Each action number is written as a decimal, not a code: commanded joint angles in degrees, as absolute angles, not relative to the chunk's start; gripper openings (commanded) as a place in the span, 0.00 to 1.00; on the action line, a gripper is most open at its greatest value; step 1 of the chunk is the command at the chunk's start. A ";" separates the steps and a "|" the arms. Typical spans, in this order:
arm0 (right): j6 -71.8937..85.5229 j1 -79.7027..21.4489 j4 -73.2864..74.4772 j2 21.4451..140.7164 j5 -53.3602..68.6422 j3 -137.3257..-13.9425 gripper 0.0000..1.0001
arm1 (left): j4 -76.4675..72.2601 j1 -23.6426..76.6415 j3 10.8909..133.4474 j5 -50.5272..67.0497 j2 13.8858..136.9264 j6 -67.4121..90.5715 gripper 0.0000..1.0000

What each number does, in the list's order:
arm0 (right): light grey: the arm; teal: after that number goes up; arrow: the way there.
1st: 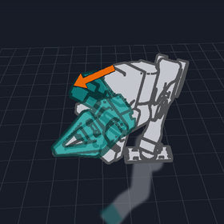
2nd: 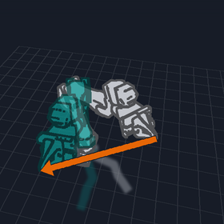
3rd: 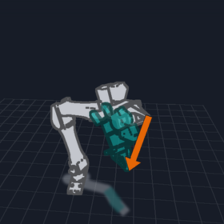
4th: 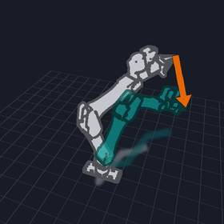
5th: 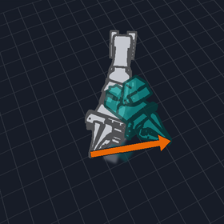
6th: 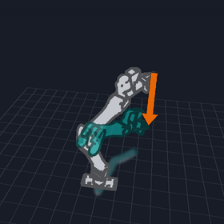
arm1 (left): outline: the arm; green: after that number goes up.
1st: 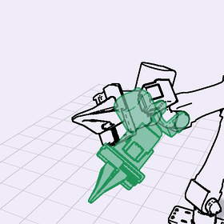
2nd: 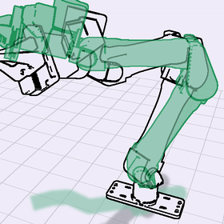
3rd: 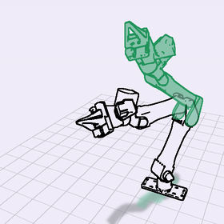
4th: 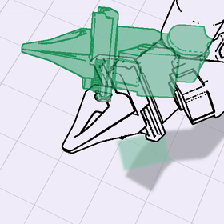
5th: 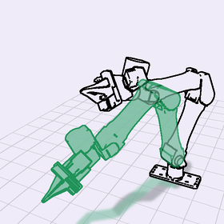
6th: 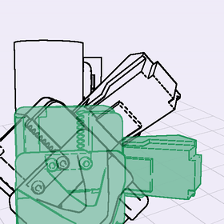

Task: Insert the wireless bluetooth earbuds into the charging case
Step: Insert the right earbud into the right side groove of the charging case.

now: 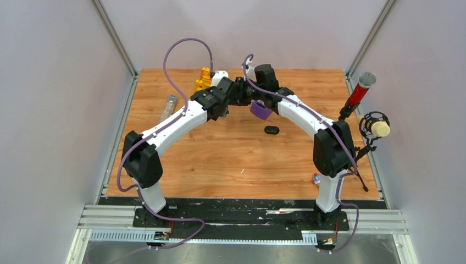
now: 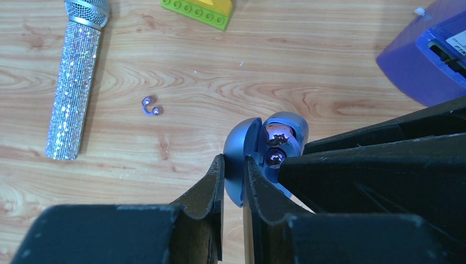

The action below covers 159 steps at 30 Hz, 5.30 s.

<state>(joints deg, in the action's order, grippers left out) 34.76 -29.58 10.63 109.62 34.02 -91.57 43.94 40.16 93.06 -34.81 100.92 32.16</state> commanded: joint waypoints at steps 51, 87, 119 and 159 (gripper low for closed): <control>30.63 -30.56 11.58 109.86 30.71 -93.42 0.29 | 42.01 40.78 92.38 -36.57 97.29 32.09 0.11; 32.07 -30.58 10.22 110.28 36.94 -94.49 0.31 | 41.51 40.78 91.96 -36.49 97.21 31.70 0.10; 34.67 -30.96 8.48 111.88 41.27 -96.37 0.33 | 41.47 41.22 92.33 -36.55 97.78 31.36 0.10; 7.70 -22.02 18.11 100.58 46.31 -81.82 0.33 | 33.97 38.12 86.64 -43.19 90.74 22.80 0.10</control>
